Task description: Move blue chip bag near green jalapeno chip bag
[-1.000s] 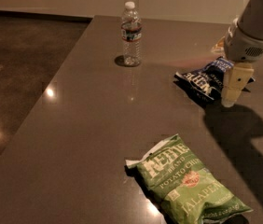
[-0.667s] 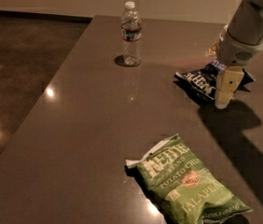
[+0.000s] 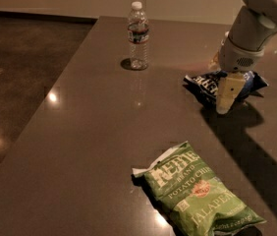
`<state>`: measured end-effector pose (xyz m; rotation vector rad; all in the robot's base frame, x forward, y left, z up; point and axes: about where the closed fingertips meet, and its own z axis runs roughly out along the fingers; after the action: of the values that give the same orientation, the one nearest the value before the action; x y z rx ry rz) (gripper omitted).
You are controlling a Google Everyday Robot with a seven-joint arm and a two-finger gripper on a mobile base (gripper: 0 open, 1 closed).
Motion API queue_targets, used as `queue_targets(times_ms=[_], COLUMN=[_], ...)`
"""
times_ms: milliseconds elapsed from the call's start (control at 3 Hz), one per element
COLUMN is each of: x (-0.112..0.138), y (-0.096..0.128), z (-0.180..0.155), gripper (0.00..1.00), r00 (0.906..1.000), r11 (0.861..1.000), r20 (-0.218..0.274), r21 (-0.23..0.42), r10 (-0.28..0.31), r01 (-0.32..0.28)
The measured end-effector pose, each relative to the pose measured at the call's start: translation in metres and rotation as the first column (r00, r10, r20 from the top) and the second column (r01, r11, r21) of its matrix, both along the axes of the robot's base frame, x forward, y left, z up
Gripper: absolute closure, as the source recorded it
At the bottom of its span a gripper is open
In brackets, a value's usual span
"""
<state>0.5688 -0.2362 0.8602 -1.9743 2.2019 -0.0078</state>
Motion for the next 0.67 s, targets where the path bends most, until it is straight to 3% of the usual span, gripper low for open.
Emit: queue_targets(times_ms=[667], x=[-0.016], y=[0.022], z=[0.017], gripper=[0.64], r00=[0.9997], r11=[0.999], r20=[0.005], r21=[0.02], r10=[0.024], r01=[-0.024])
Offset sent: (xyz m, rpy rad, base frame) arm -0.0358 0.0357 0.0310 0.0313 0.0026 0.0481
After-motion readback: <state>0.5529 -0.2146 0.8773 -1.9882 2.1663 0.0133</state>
